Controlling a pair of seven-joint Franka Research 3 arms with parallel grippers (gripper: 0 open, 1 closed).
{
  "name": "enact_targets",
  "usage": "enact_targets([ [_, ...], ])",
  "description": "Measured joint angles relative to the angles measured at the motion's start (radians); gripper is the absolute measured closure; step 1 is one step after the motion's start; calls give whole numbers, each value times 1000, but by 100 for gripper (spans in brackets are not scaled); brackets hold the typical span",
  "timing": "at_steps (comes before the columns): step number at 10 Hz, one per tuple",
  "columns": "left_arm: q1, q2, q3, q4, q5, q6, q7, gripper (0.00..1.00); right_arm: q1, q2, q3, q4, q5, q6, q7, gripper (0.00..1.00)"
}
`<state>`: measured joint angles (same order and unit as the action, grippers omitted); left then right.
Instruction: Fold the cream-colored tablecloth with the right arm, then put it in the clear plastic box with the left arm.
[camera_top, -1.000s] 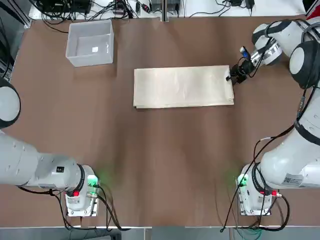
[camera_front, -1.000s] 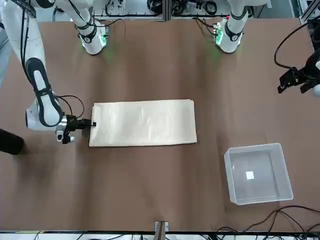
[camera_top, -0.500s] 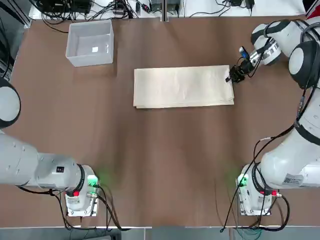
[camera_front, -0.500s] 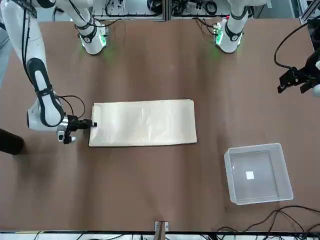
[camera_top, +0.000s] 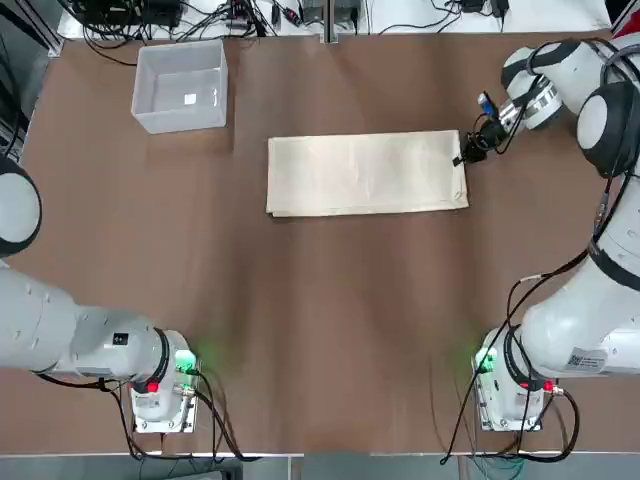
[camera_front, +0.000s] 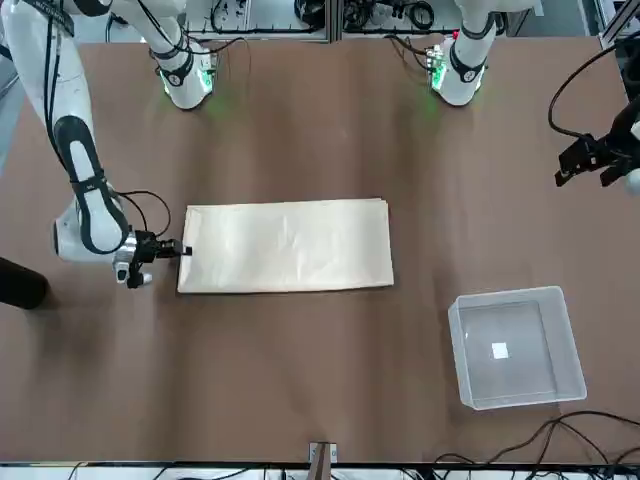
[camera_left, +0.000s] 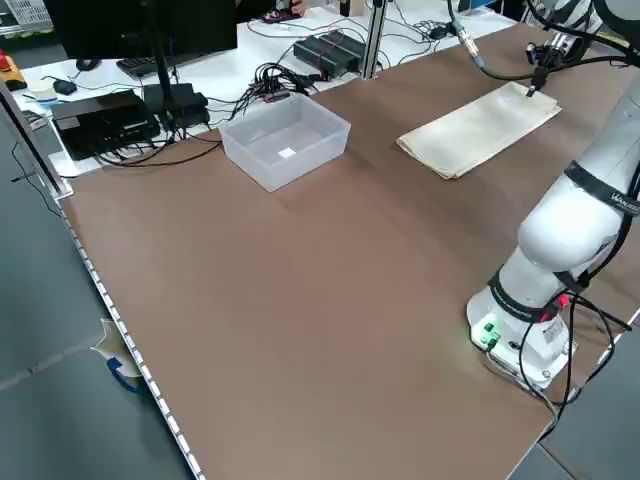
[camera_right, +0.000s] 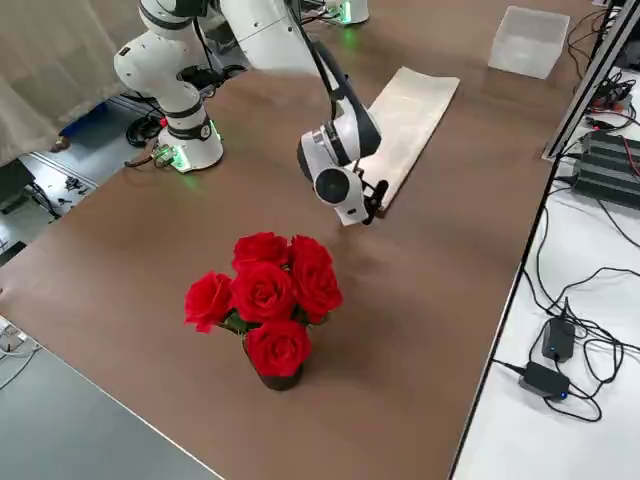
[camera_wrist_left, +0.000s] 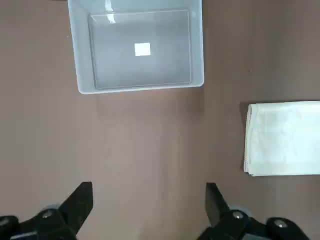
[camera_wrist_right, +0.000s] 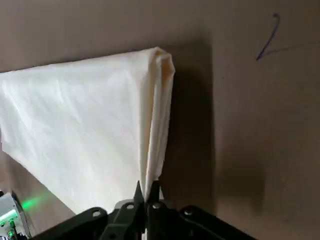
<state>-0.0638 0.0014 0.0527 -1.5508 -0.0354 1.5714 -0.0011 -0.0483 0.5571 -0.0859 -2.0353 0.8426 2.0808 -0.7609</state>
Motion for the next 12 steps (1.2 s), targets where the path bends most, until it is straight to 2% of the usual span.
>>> enact_targets([
  [3,0,0,0,0,0,0,0,0,4,-4,0,16,-3,3,-1,97],
  [7,0,0,0,0,0,0,0,1,6,-78,6,34,-108,4,83,97],
  [9,0,1,0,0,0,0,0,1,6,-113,30,33,-150,5,148,97],
  [12,-1,2,-1,0,0,0,0,1,10,-191,107,25,-230,5,329,97],
])
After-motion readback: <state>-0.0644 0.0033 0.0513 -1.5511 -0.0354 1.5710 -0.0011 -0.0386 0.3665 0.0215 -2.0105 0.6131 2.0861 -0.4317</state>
